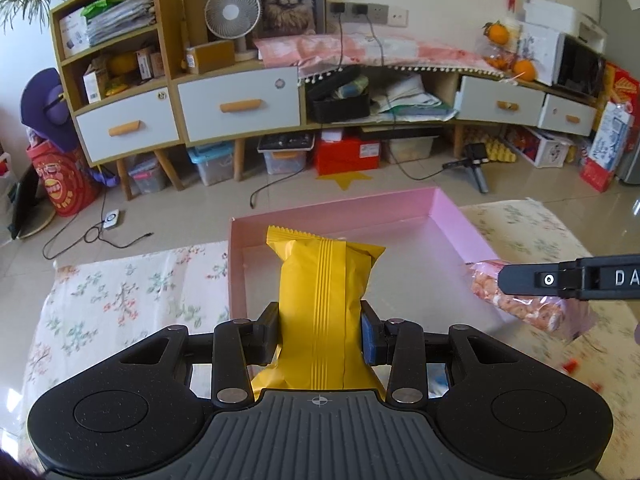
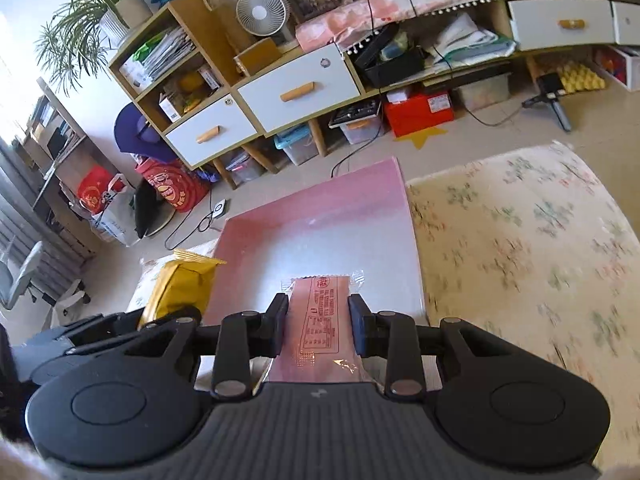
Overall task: Organize snacks
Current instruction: 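Open the left tool over the box while the right tool releases the pink packet inside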
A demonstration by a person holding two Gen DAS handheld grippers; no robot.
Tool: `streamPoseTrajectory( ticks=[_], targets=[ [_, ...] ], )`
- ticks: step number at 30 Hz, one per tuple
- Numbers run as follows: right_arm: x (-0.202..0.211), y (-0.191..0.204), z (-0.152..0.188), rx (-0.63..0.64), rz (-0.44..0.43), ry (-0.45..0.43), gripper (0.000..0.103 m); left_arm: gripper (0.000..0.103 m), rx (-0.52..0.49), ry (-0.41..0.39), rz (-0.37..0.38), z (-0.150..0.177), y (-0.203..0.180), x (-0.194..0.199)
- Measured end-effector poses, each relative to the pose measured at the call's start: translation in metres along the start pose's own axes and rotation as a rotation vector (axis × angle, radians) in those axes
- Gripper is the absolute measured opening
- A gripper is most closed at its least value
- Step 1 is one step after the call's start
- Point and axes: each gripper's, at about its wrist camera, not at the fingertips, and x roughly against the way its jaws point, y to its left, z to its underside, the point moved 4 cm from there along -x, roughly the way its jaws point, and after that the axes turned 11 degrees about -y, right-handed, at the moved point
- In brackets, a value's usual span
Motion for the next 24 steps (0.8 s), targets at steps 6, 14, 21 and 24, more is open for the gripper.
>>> streamPoseTrajectory(
  ticks=[6,14,21,24],
  targets=[
    [-0.032,-0.004,0.001,0.015,-0.043,-0.03,0.029,0.037,0.007,0.011,-0.013,0.013,0.006,-0.045],
    [-0.046,-0.001,0.007,0.118,-0.044,-0.039,0.029,0.037,-0.035,0.014,-0.021,0.019,0.003,-0.074],
    [-0.044,-0.005,0.005,0.117,-0.049,-0.059,0.064,0.061,-0.079,-0.016,0.002,0.014,-0.002,-0.076],
    [-0.037,-0.003,0.0,0.115,-0.056,-0.073,0.066,0.067,-0.097,-0.024,-0.003,0.011,-0.005,-0.068]
  ],
)
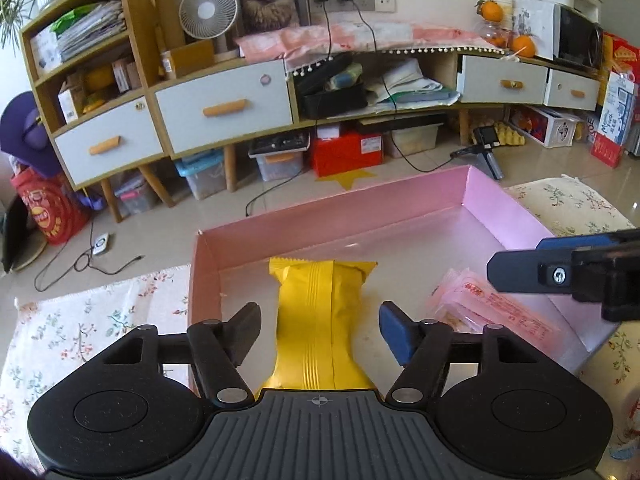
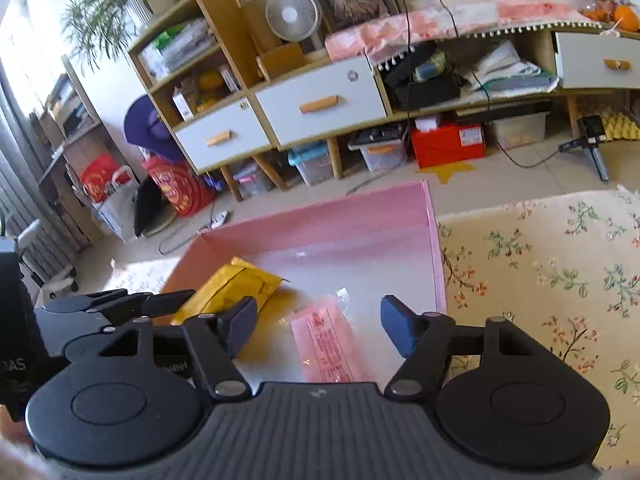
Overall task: Organize snacks
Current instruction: 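Open the left tool over the box while the right tool releases the pink packet inside, then move both tools back over the snack pile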
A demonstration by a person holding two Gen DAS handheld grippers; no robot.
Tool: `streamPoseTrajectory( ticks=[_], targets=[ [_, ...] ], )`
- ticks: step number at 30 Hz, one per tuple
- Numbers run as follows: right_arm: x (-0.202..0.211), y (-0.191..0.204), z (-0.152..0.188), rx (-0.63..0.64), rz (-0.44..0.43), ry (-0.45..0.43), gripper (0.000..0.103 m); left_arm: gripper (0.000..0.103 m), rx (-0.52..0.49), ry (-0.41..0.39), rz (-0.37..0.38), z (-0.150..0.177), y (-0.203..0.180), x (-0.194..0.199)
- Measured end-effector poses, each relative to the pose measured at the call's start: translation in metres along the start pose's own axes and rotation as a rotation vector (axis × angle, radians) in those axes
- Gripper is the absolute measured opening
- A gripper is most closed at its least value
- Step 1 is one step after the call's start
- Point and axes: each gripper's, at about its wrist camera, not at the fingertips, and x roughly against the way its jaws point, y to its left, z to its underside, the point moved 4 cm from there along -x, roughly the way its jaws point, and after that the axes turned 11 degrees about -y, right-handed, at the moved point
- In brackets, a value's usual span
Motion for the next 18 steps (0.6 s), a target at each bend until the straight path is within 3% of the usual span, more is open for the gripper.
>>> streamPoseTrajectory(
  ticks=[8,13,18],
  targets=[
    [0.03,0.008,-0.008,0.012,0.032,-0.033,0.081,0.086,0.027,0.008,0.002,0.001,-0.003,0.036],
    [0.049,0.019,-0.007,0.074,0.08,-0.053,0.097,0.091,0.057,0.02,-0.007,0.008,-0.006,0.069],
    [0.077,0.027,0.005,0.099,0.12,-0.039,0.103,0.095,0.05,0.02,-0.032,0.016,-0.011,0.107]
  ],
)
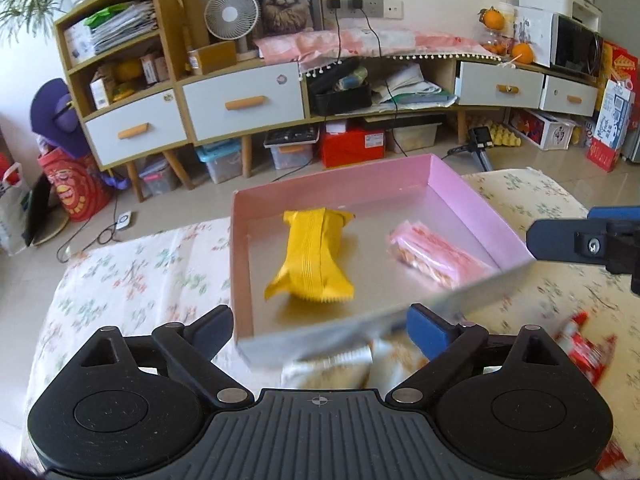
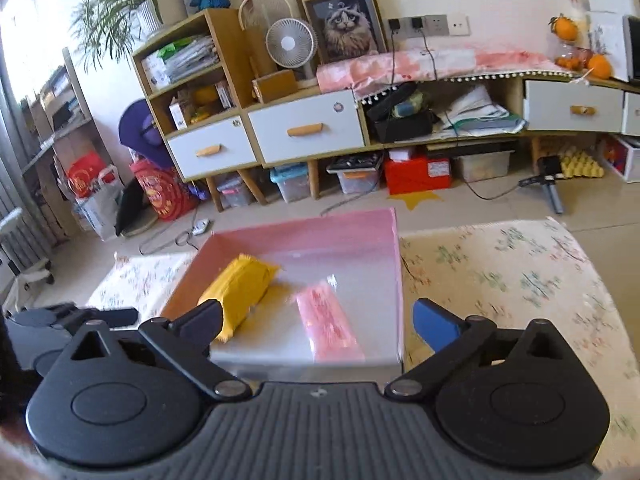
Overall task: Organize snacks
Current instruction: 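Move both tools back over the snack pile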
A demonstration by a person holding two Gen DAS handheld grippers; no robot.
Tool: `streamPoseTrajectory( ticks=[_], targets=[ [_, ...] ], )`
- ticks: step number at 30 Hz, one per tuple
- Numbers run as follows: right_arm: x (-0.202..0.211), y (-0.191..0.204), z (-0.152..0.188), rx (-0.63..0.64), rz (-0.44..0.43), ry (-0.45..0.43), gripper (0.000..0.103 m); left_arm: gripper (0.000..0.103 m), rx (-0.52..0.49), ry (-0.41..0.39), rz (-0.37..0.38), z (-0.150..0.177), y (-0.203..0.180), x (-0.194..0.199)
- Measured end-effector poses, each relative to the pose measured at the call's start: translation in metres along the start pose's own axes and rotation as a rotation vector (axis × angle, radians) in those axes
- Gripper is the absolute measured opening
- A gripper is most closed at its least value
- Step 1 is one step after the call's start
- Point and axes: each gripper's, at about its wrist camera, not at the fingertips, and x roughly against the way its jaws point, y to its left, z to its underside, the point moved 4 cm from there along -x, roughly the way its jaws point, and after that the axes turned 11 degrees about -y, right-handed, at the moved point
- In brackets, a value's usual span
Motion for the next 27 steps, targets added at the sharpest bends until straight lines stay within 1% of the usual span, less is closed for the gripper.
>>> streamPoseTrajectory(
  ticks=[4,11,15,18,20,24,27],
  targets=[
    [0.018,0.001,0.008,0.001,0.016,0.013,0.103,0.098,0.047,0.017,0.006,0.011,0.0,0.028],
    [0.039,0.001,0.021,-0.003,0.06,0.023,0.103,0.101,0.076,0.022,0.0,0.034,-0.002,0.069],
    [0.049,-0.001,0.035,-0.011,0.074,0.049,0.103,0.101,0.08,0.014,-0.01,0.052,0.0,0.079],
    [0.056,0.0,0.047,0.009,0.059,0.062,0.103,0.101,0.092,0.035,-0.026,0.06,0.001,0.081],
    [0.057,0.001,0.055,0.027,0.058,0.078,0.103,0.101,0.1,0.024,-0.017,0.063,0.003,0.085],
    [0.058,0.003,0.065,0.049,0.08,0.076,0.103,0.101,0.114,0.013,-0.009,0.07,0.008,0.089],
    [0.058,0.005,0.073,0.088,0.057,0.086,0.103,0.101,0.125,0.002,0.0,0.075,0.013,0.09]
  ],
)
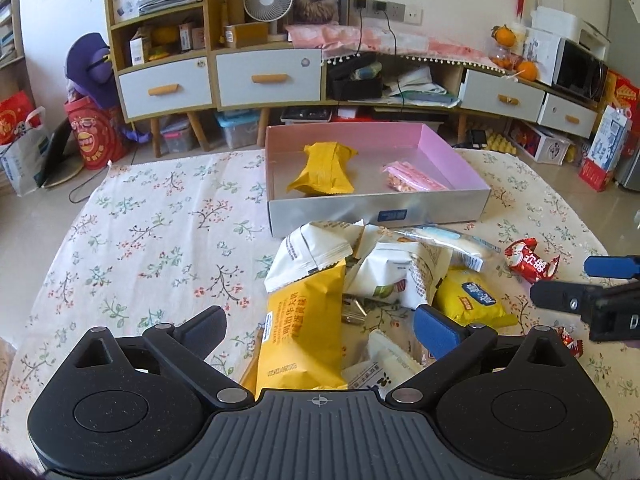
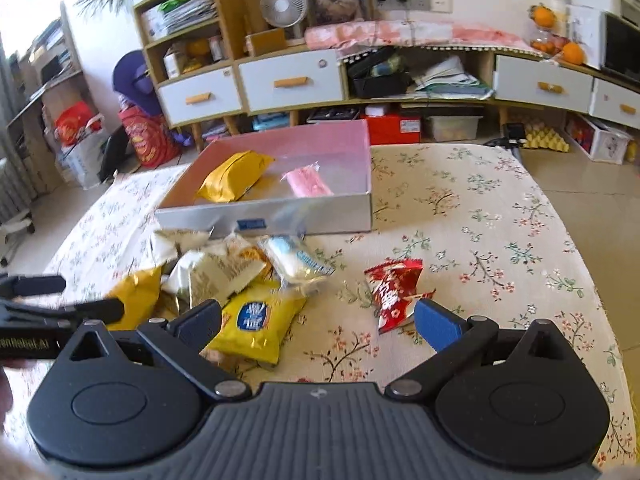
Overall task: Organize snacks
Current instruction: 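Move both tools back over the snack pile, then grasp a yellow waffle packet with the left tool while the right tool grasps the yellow-blue packet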
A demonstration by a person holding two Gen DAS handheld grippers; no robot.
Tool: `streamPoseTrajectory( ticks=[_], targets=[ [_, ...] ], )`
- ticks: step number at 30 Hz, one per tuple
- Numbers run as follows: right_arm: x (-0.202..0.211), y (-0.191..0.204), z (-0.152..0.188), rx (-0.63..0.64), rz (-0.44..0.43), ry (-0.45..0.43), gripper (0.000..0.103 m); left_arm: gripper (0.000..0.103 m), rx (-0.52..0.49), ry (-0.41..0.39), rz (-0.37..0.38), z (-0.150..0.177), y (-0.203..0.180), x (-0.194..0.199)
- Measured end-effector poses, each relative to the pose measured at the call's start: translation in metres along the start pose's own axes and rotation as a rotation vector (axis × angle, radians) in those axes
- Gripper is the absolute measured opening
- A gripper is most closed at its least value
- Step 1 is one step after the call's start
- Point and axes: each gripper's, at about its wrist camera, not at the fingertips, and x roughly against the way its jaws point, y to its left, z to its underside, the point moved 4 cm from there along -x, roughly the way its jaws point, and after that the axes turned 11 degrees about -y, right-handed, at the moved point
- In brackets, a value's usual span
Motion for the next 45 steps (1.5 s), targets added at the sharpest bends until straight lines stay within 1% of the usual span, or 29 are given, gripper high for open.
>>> streamPoseTrajectory(
  ticks=[9,13,17,18,21,22,23,25,26,28,33,35,37,42,45],
  targets=[
    [0.005,0.006,0.025,0.144,-0.059,0.006,0.103,0.101,0.023,-0.026,0.059,0.016,0.008,0.002],
    [0.007,0.005,0.03,0.18,-0.088,0.004,0.103,0.1,0.034,-0.038,0.086,0.021,0.01,0.001],
    [0.006,0.006,0.033,0.195,-0.105,0.019,0.103,0.098,0.043,-0.029,0.095,0.024,0.01,-0.001],
    [0.005,0.006,0.033,0.197,-0.106,0.023,0.103,0.097,0.045,-0.028,0.097,0.023,0.009,-0.002],
    [0.003,0.009,0.035,0.205,-0.113,0.033,0.103,0.086,0.048,-0.019,0.098,0.023,0.009,-0.004],
    [0.003,0.011,0.035,0.208,-0.118,0.035,0.103,0.078,0.051,-0.012,0.101,0.023,0.009,-0.004],
    [0.003,0.013,0.035,0.211,-0.123,0.035,0.103,0.068,0.054,-0.005,0.102,0.024,0.009,-0.005],
    [0.002,0.015,0.035,0.214,-0.137,0.041,0.103,0.059,0.05,0.008,0.089,0.025,0.01,-0.007],
    [0.001,0.017,0.035,0.214,-0.145,0.045,0.103,0.052,0.041,0.011,0.08,0.026,0.01,-0.007],
    [0.001,0.019,0.036,0.213,-0.157,0.053,0.103,0.045,0.03,0.016,0.071,0.026,0.011,-0.007],
    [0.0,0.022,0.035,0.21,-0.17,0.057,0.103,0.041,0.033,0.014,0.07,0.026,0.014,-0.005],
    [-0.001,0.022,0.035,0.195,-0.18,0.061,0.103,0.037,0.029,0.011,0.066,0.024,0.014,-0.004],
    [-0.005,0.023,0.035,0.182,-0.19,0.069,0.103,0.035,0.021,0.007,0.065,0.023,0.015,-0.002],
    [-0.012,0.024,0.034,0.16,-0.187,0.081,0.102,0.035,0.009,0.014,0.072,0.022,0.014,-0.005],
    [-0.017,0.024,0.03,0.115,-0.192,0.089,0.101,0.038,0.018,0.012,0.074,0.02,0.016,-0.007]
  ],
)
